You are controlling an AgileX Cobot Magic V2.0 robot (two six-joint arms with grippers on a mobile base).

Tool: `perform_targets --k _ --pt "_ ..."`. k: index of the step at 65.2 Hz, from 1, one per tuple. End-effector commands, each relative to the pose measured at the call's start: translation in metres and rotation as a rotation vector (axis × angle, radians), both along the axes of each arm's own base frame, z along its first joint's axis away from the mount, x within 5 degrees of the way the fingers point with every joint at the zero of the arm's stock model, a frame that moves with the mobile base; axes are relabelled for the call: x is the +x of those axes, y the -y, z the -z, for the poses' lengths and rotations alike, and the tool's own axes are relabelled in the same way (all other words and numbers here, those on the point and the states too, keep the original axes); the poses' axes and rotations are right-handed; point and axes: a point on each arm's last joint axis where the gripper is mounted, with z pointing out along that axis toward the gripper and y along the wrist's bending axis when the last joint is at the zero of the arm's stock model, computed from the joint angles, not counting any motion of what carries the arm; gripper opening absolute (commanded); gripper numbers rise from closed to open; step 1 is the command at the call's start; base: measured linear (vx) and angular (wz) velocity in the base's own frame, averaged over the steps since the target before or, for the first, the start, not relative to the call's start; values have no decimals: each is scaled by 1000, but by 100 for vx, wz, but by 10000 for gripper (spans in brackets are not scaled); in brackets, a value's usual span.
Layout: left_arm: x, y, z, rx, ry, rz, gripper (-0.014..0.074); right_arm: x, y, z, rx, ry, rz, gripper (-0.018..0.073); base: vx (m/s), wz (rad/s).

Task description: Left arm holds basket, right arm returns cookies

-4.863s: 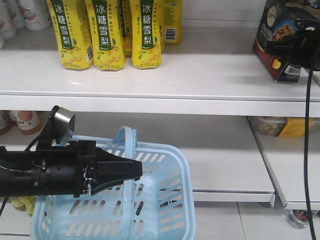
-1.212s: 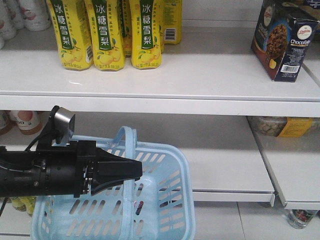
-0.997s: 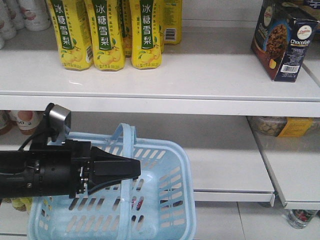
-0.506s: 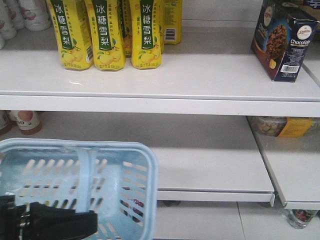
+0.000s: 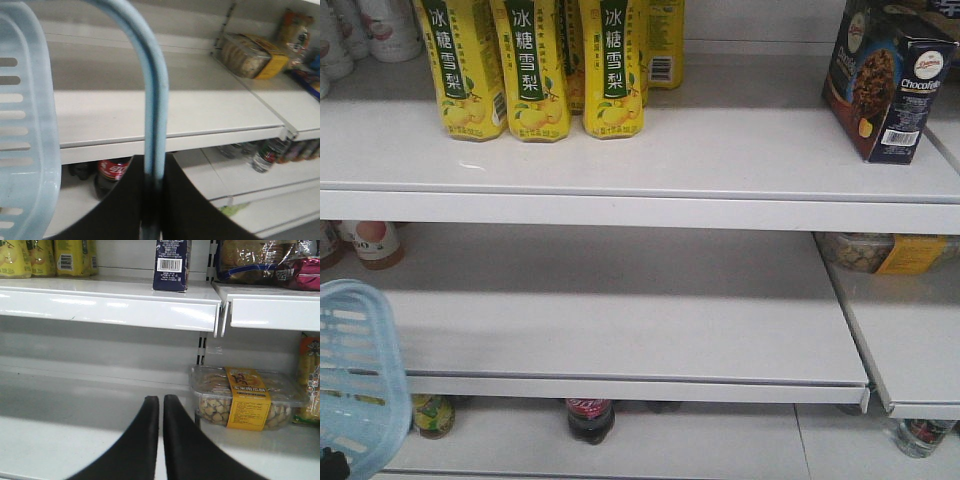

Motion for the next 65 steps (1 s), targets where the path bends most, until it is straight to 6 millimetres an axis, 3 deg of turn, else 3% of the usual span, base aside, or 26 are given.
perform_targets --k 1,15,40,65 --pt "1 -10 -9 -9 150 -104 -3 -1 0 -15 -1 86 4 -11 0 0" --pt "6 -15 14 87 308 -142 -3 -1 0 -15 -1 86 4 -11 0 0" --pt "8 -31 11 161 328 -418 -3 -1 0 -15 -1 86 4 -11 0 0" --pt "8 -31 6 213 393 -436 -3 -1 0 -15 -1 86 4 -11 0 0"
